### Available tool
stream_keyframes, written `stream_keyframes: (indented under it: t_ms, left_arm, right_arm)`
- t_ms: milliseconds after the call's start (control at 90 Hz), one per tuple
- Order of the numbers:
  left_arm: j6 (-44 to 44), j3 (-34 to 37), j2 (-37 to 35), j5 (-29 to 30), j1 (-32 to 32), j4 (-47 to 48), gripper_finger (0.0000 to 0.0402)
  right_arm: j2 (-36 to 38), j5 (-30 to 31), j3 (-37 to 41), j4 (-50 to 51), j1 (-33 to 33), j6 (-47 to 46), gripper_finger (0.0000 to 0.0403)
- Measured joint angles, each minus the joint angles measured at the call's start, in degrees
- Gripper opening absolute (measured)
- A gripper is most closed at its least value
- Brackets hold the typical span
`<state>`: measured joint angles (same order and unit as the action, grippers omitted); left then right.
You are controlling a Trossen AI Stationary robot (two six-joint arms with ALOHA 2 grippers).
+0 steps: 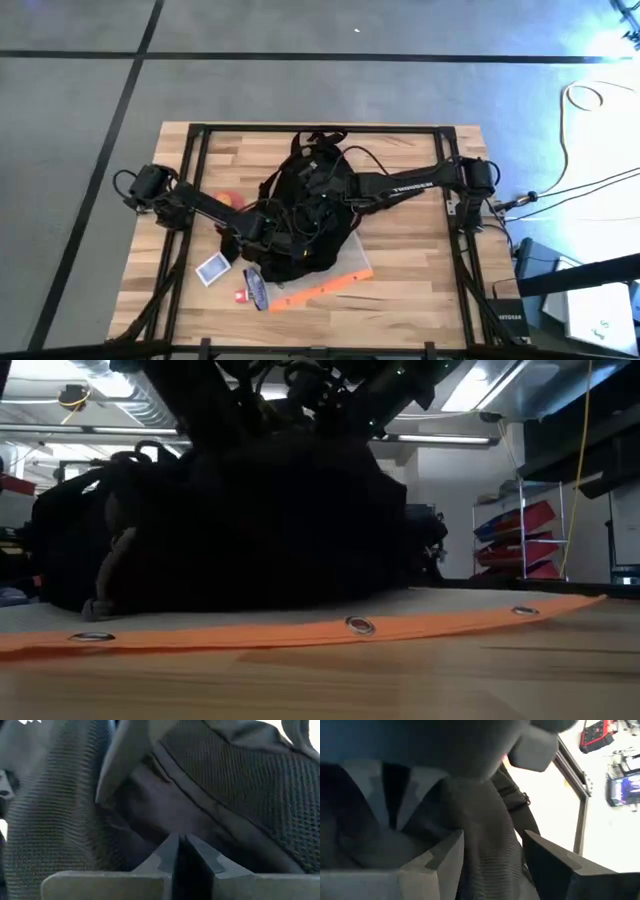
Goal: Unpack backpack
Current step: Remove the pink charger cable from the black backpack
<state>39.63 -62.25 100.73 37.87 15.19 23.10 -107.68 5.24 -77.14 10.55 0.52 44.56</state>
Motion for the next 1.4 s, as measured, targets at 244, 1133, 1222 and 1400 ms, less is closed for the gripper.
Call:
stream_keyframes:
  t_ms: [244,1133,1222,1400]
  left_arm:
    - [-1.0,0.0,0.0,2.2,0.0,2.3,0.0017]
    - [1.8,0.1,-1.0,5.7,0.3,7.0,0.0017]
    - [1.8,0.1,-2.2,7.6,0.4,7.5,0.0017]
    - [0.1,0.1,-4.0,10.2,0.4,7.9,0.0017]
  right_arm:
    - [4.8,1.7,0.0,6.4,0.3,0.9,0.0184]
    - [1.8,-30.6,11.2,0.0,5.7,-28.0,0.0188]
    - [-0.1,-31.6,11.2,-2.4,6.0,-29.2,0.0212]
    - [-2.4,-24.9,11.2,-12.9,6.3,-33.8,0.0246]
